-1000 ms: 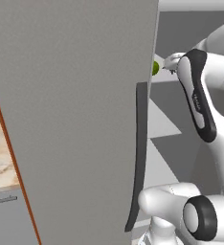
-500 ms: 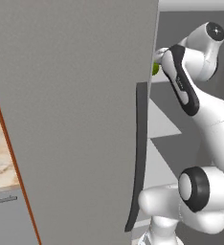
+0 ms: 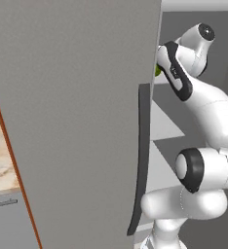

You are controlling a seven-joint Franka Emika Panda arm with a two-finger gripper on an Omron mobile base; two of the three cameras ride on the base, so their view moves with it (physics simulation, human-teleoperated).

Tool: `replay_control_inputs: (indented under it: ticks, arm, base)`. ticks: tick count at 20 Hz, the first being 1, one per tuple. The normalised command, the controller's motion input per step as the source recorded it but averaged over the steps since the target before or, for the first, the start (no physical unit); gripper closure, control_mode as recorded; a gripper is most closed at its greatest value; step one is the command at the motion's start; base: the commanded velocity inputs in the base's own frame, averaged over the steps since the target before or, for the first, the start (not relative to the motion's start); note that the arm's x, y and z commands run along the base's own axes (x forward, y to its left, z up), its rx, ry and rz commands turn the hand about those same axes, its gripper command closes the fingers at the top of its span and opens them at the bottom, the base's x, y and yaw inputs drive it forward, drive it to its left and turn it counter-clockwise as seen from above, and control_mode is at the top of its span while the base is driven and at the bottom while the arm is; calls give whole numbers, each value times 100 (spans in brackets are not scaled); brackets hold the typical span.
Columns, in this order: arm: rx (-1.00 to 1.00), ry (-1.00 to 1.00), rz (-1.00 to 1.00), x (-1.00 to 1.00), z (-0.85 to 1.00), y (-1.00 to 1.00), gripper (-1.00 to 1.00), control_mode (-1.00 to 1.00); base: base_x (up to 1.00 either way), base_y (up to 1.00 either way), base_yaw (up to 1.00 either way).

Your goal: Take the lime, lime, and fish from the freezer and place them in the bowl on the counter.

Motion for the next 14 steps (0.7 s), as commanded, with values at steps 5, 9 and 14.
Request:
replay_control_inputs:
  ticks: [5, 9, 14]
  arm:
    - [4, 1, 0, 5, -6, 29, -100, -100]
    - [4, 1, 0, 4, -4, 7, -100, -100]
    - [0, 5, 0, 11, -19, 0, -100, -100]
  base:
    - [0, 0, 0]
    - [0, 0, 0]
    - [0, 0, 0]
